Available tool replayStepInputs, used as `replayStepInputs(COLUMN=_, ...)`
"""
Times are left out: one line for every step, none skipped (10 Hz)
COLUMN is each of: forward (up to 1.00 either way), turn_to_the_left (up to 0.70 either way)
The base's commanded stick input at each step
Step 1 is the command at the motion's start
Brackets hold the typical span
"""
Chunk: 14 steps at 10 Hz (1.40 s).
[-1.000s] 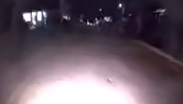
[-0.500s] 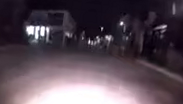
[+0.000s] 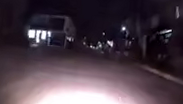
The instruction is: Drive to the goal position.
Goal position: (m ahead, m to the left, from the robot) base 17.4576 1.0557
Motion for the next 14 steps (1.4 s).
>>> replayStepInputs(forward=0.85, turn_to_the_left=0.0)
replayStepInputs(forward=0.85, turn_to_the_left=-0.12)
replayStepInputs(forward=0.85, turn_to_the_left=-0.34)
replayStepInputs(forward=0.85, turn_to_the_left=-0.32)
replayStepInputs(forward=0.85, turn_to_the_left=-0.09)
replayStepInputs(forward=0.85, turn_to_the_left=0.0)
replayStepInputs(forward=0.85, turn_to_the_left=0.0)
replayStepInputs(forward=0.85, turn_to_the_left=0.0)
replayStepInputs(forward=0.85, turn_to_the_left=0.0)
replayStepInputs(forward=0.85, turn_to_the_left=0.0)
replayStepInputs(forward=0.85, turn_to_the_left=0.0)
replayStepInputs(forward=0.85, turn_to_the_left=0.0)
replayStepInputs(forward=0.85, turn_to_the_left=0.0)
replayStepInputs(forward=0.85, turn_to_the_left=0.0)
